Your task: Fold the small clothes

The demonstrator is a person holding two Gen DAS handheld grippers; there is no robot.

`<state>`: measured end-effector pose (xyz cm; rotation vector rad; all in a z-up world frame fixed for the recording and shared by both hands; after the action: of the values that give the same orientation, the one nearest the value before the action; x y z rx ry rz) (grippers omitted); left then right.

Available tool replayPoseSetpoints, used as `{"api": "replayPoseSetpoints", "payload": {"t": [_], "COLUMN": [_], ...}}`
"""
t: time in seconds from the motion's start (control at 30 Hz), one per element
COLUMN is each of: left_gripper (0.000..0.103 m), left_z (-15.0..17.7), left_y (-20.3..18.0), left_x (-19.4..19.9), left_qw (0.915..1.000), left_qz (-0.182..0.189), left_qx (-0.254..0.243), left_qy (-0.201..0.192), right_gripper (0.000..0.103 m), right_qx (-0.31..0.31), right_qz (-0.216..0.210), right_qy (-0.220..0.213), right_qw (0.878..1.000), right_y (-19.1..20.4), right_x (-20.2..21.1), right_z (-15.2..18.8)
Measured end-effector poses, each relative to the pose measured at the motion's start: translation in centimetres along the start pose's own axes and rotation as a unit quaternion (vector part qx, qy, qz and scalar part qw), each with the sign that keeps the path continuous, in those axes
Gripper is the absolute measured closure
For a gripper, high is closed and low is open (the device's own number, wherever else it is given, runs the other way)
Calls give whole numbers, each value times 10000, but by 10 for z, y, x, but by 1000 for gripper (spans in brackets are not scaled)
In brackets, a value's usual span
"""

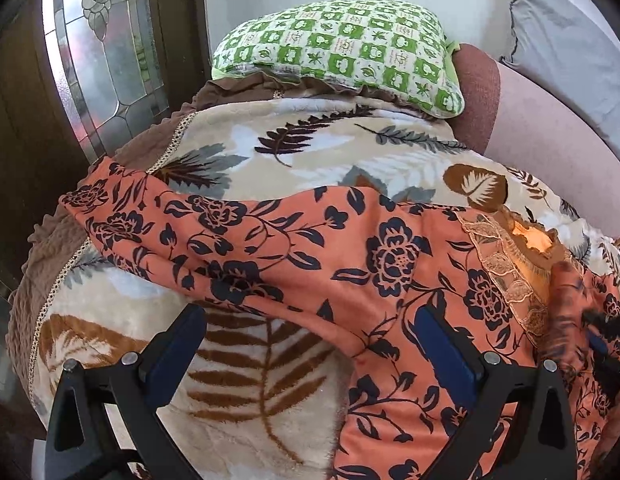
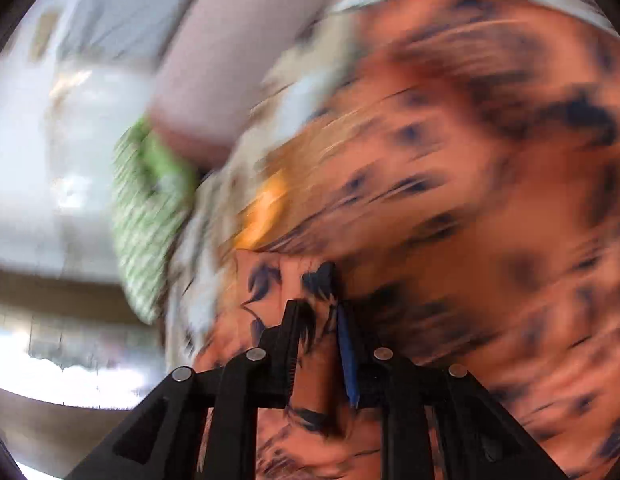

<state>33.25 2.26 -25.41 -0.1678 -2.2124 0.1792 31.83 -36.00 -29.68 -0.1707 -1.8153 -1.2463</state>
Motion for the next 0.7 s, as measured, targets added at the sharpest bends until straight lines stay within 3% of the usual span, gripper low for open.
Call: {"api": "replayPoseSetpoints", "payload": {"t": [0.07, 0.13, 0.2, 0.27, 0.37, 0.5, 0.6, 0.7], "left_gripper": [0, 0, 0, 0, 0, 0, 0, 0], "left_z": [-2, -5, -7, -9, -9, -11, -15, -21], "left_y": [5, 13, 20, 24, 22, 4, -18, -48], "left_x": [1, 2, 3, 4, 5, 7, 2, -13], "left_qw": [10000, 9998, 9994, 9991, 9991, 9984, 9960, 9931], "left_qz": [-51, -91, -97, -28, 24, 409, 810, 1154], "left_qx": [72, 184, 319, 414, 394, 289, 214, 12], "left_qy": [-34, -74, -95, -124, -174, -254, -297, -227], "right_gripper": [81, 81, 81, 81, 81, 80, 74, 49], "right_qx": [469, 1098, 1682, 2251, 2305, 1683, 941, 494], "right_qz": [-547, -1178, -1200, -926, -597, -282, -163, -88], "right_qy": [386, 854, 889, 718, 425, -284, -741, -1221], "right_qw": [9967, 9832, 9744, 9673, 9703, 9849, 9927, 9912], "right_y": [51, 112, 145, 161, 133, 44, -25, -71], "right_x": [-9, -16, -13, -9, 13, 67, 104, 130], "right_z": [24, 56, 76, 88, 82, 47, 19, -4]}}
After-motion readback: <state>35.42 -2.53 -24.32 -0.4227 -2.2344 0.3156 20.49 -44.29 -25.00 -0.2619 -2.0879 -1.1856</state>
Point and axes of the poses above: each gripper's, at about its wrist camera, not at the fingertips, and x roughly against the way its jaws point, y to its left, z to its underside, the point moved 5 cm from there along -x, roughly the way its jaws point, and after that the axes turned 12 degrees about z, right-handed, at the moved point
